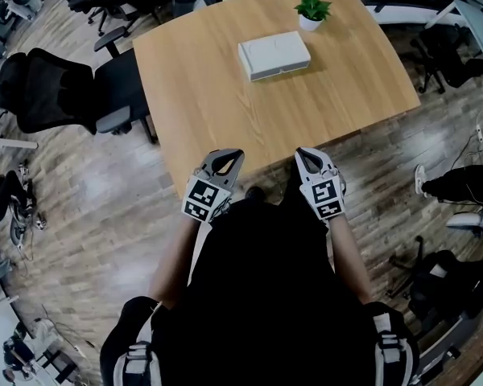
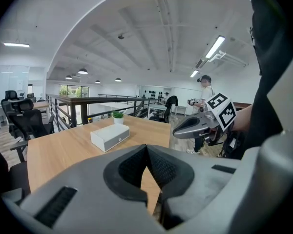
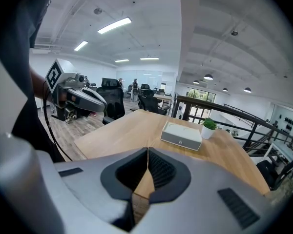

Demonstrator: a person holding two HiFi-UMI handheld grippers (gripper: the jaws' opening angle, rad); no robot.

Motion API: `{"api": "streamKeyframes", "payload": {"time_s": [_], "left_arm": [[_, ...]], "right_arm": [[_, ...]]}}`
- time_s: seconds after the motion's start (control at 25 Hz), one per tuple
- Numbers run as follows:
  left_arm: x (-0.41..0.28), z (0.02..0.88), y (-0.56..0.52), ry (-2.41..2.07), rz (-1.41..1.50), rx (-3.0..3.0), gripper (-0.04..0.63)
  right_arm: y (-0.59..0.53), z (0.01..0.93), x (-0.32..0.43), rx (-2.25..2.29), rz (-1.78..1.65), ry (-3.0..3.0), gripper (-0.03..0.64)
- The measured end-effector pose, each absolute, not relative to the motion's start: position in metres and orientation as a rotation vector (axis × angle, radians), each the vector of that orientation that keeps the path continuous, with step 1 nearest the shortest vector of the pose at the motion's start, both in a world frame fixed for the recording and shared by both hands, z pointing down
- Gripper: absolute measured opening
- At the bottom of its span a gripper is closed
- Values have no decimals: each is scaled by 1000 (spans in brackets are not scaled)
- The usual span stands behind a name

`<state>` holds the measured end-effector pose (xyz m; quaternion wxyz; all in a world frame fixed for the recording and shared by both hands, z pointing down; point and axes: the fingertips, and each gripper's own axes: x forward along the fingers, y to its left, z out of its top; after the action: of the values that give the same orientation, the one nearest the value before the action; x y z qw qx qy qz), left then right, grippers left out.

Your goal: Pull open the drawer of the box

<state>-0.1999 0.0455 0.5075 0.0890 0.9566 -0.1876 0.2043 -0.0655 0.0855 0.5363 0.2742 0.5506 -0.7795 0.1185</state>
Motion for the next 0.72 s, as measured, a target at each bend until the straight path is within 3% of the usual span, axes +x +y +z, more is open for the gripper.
{"api": "streamKeyframes", "payload": {"time_s": [0.72], "left_arm": [[-143, 505, 6, -619, 602, 2818, 21]], "right_arm": [[44, 532, -14, 1435, 359, -2204, 25]]}}
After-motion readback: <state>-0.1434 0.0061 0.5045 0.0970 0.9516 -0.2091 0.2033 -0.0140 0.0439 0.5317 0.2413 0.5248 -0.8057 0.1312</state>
